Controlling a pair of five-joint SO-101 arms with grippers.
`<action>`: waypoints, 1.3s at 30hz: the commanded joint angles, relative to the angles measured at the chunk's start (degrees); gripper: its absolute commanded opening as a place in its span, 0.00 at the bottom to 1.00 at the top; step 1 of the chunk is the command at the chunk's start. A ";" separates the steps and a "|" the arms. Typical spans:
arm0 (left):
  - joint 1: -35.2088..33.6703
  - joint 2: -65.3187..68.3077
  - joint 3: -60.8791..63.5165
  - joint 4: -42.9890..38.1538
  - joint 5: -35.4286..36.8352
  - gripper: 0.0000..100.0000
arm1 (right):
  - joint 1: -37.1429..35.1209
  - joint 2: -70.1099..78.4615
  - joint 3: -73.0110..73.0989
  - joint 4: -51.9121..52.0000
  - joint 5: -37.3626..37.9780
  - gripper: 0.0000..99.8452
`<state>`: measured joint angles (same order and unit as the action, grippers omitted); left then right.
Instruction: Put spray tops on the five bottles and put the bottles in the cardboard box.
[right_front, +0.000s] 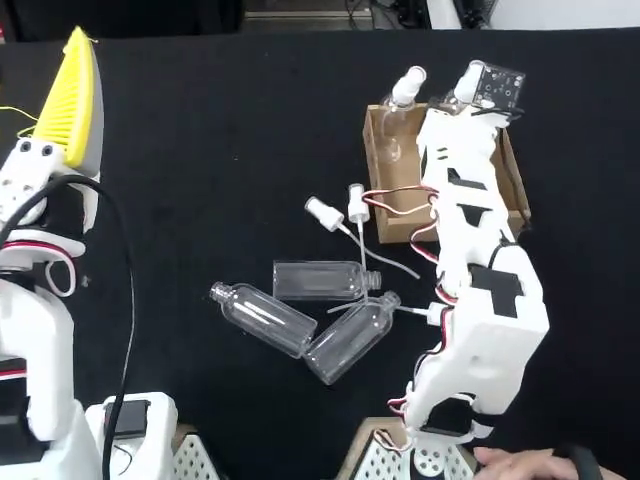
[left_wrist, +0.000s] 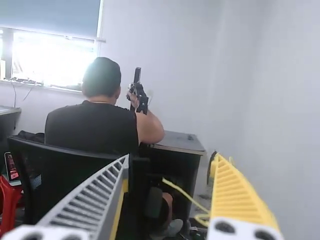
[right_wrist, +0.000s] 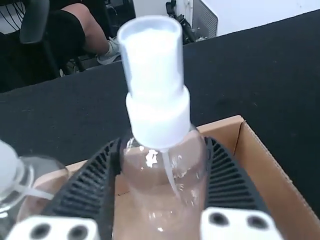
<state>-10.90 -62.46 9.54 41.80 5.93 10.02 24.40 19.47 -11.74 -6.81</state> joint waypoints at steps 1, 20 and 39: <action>-0.31 0.62 -0.48 -1.41 0.18 0.25 | -1.14 -0.75 -1.27 -1.41 -0.18 0.17; -0.31 0.62 -0.48 -1.41 0.18 0.25 | -1.23 -2.42 1.63 -1.41 2.64 0.31; -0.31 0.62 -0.40 -1.41 0.18 0.25 | 1.93 -22.99 20.09 -1.32 2.20 0.31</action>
<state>-10.90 -62.46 9.54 41.80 5.93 9.76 8.31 38.46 -11.74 -4.70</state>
